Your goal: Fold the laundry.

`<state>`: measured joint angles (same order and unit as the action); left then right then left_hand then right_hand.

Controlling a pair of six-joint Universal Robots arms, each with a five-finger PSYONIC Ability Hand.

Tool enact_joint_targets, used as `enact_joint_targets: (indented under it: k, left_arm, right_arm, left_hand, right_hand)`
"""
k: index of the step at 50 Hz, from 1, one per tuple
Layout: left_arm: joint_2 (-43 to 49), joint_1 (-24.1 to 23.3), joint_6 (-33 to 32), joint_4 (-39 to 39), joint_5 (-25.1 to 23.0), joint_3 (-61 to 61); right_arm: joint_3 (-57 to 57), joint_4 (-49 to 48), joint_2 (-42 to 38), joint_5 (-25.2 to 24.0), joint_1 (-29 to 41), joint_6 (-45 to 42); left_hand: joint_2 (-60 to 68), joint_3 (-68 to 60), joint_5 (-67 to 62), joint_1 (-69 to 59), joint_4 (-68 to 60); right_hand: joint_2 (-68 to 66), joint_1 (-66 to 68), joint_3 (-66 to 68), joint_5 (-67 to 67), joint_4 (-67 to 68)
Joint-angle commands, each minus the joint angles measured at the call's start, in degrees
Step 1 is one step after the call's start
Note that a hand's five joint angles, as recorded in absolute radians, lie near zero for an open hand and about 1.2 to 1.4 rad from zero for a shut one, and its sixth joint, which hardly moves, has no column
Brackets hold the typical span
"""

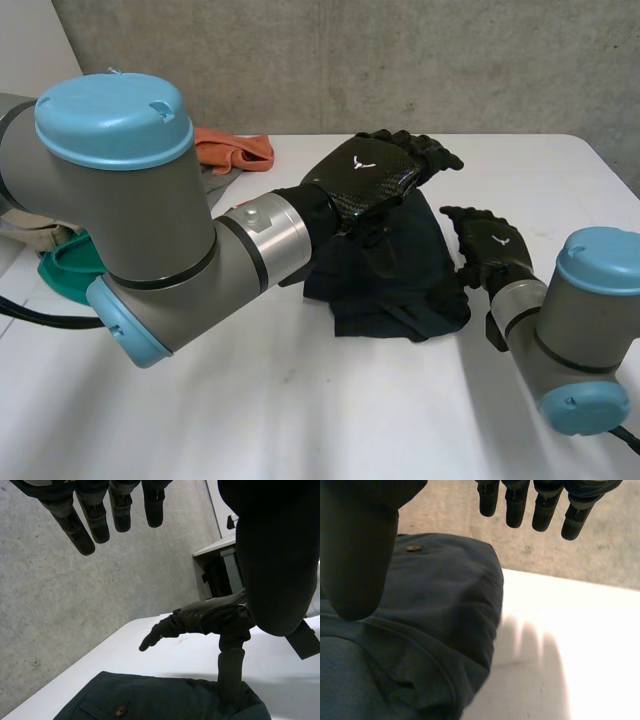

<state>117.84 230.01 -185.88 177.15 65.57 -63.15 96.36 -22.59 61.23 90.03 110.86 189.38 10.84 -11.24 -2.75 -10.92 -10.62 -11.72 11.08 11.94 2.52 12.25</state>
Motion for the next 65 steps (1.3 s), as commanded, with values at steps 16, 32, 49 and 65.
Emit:
enact_joint_targets:
  k: [16, 32, 49, 65]
  left_arm:
    - [-0.1, 1.5, 0.1, 0.5, 0.0, -0.7]
    - [-0.8, 1.8, 0.1, 2.2, -0.2, -1.4]
    - [1.7, 1.4, 2.1, 3.6, 0.3, 4.9]
    - [6.5, 0.2, 3.3, 1.2, 1.4, 9.4]
  right_arm:
    - [-9.3, 4.4, -11.7, -7.4, -1.3, 5.9]
    - [-28.7, 1.0, -19.5, -5.7, -5.2, 5.9]
    - [-96.6, 19.7, -54.8, 1.1, -19.0, 5.7]
    - [-91.8, 14.8, -55.9, 0.6, -30.6, 5.8]
  left_hand:
    - [-0.8, 1.2, 2.8, 0.9, 0.6]
    - [-0.8, 1.2, 2.8, 0.9, 0.6]
    - [-0.8, 1.2, 2.8, 0.9, 0.6]
    - [-0.8, 1.2, 2.8, 0.9, 0.6]
  right_hand:
    - [-6.1, 6.7, 5.9, 5.3, 5.6]
    - [-68.3, 68.9, 68.1, 67.5, 67.8]
    - [-68.3, 68.9, 68.1, 67.5, 67.8]
    - [-68.3, 68.9, 68.1, 67.5, 67.8]
